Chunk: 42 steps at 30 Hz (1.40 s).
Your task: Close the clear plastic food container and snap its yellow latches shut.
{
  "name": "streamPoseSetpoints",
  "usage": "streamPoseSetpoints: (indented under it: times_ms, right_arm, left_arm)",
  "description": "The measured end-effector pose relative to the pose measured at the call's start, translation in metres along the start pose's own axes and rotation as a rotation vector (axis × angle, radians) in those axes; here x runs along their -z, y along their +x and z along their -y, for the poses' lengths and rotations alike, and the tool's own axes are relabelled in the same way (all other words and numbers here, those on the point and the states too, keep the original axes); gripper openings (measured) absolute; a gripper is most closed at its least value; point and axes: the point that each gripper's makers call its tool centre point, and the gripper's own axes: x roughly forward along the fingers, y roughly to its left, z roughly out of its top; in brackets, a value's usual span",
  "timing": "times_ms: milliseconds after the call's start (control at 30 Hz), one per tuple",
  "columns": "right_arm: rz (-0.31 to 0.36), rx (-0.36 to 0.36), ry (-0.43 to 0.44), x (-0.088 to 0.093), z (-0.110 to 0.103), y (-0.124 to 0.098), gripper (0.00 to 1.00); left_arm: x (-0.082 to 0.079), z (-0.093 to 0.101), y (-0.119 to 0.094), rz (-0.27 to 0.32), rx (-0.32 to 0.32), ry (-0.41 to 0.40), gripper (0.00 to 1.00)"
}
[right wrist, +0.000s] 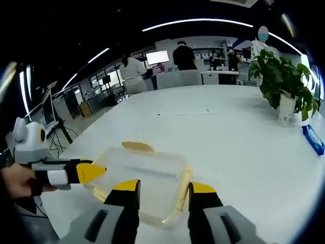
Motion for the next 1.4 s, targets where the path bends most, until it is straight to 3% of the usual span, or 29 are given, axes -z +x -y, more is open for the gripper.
streamPoseSetpoints:
  times_ms: [333, 533, 900, 1133, 1400]
  right_arm:
    - [-0.019, -0.013, -0.066, -0.003, 0.000, 0.001, 0.36]
    - [-0.022, -0.012, -0.098, -0.004, 0.000, 0.000, 0.36]
    - [-0.001, -0.019, -0.180, -0.008, -0.001, 0.000, 0.37]
    - [0.019, -0.055, -0.183, -0.012, -0.006, 0.000, 0.45]
    - [0.045, -0.124, -0.181, -0.019, -0.017, -0.001, 0.48]
  left_arm:
    - [-0.004, 0.000, 0.001, -0.014, 0.001, 0.078, 0.36]
    - [-0.007, 0.002, 0.001, -0.027, -0.001, 0.180, 0.36]
    - [-0.010, 0.002, -0.002, -0.040, -0.006, 0.238, 0.35]
    - [-0.020, 0.011, -0.003, -0.012, 0.038, 0.249, 0.43]
    - [-0.021, 0.024, -0.003, -0.025, 0.084, 0.299, 0.52]
